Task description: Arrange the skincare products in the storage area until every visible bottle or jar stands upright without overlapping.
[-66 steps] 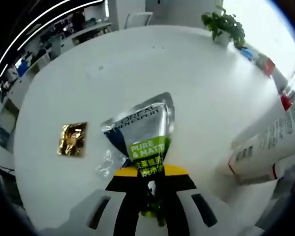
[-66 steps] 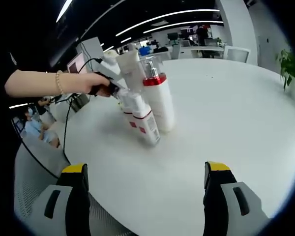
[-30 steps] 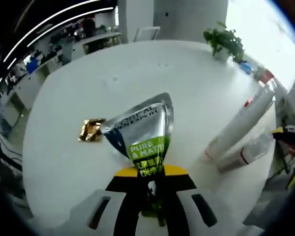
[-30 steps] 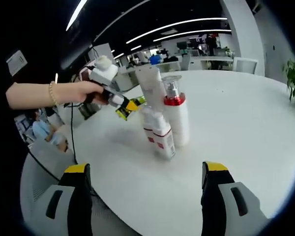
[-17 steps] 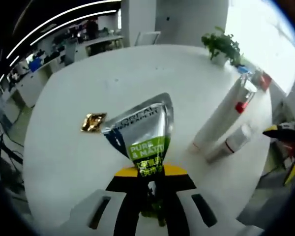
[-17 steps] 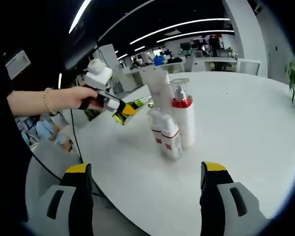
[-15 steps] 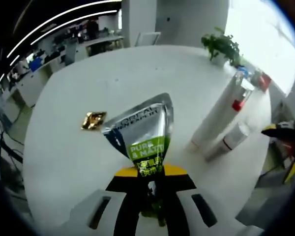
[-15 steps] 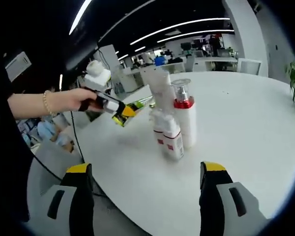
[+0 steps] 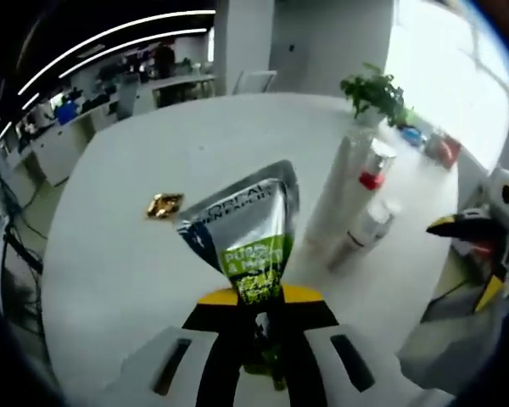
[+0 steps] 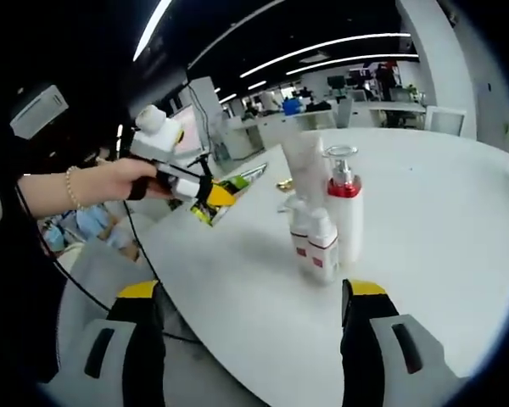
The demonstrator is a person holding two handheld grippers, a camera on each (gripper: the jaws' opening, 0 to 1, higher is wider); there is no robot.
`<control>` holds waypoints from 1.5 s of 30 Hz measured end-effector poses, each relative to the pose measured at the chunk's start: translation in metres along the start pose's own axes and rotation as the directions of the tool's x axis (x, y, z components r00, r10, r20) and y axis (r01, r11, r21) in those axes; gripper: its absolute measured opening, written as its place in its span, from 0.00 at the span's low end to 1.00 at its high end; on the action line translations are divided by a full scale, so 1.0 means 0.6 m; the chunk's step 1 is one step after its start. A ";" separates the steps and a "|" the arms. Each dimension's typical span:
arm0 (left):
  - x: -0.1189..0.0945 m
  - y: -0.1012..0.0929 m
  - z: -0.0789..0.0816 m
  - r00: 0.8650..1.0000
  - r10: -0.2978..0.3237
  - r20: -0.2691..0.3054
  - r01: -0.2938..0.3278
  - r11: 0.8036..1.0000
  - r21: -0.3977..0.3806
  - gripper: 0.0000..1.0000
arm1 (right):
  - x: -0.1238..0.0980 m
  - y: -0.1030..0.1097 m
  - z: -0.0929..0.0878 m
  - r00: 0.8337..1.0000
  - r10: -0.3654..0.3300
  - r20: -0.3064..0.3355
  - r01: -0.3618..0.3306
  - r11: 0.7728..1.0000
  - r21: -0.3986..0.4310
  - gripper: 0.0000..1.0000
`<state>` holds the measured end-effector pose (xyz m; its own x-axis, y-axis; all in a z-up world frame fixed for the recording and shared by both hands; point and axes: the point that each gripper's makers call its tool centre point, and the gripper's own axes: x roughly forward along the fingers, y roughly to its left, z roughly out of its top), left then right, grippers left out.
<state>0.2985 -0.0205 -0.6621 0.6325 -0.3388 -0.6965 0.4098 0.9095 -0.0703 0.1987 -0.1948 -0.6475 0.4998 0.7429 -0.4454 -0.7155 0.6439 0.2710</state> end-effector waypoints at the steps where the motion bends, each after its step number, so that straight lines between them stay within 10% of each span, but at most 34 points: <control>1: -0.004 -0.003 0.001 1.000 -0.003 0.007 0.003 1.000 0.003 0.10 | 0.000 0.000 0.000 1.000 0.003 0.002 -0.003 1.000 0.000 0.86; 19: -0.098 -0.110 0.010 0.989 -0.106 0.102 0.100 0.993 0.064 0.10 | 0.013 0.056 0.069 0.986 0.135 0.097 -0.141 0.988 0.059 0.79; 29: -0.134 -0.179 0.013 0.968 -0.208 0.143 0.194 0.975 0.106 0.10 | 0.021 0.100 0.136 0.948 0.233 0.219 -0.264 0.957 0.124 0.77; 33: -0.148 -0.203 0.015 0.956 -0.250 0.156 0.233 0.966 0.115 0.10 | 0.020 0.109 0.167 0.916 0.249 0.316 -0.319 0.927 0.195 0.64; 45: -0.168 -0.217 0.015 0.939 -0.289 0.186 0.276 0.957 0.093 0.11 | 0.041 0.116 0.172 0.910 0.259 0.325 -0.355 0.891 0.283 0.31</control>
<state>0.1870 -0.1072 -0.5762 0.5976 -0.6259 -0.5011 0.6278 0.7540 -0.1931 0.2117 -0.1128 -0.5519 0.4276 0.9021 -0.0578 -0.6769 0.3619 0.6410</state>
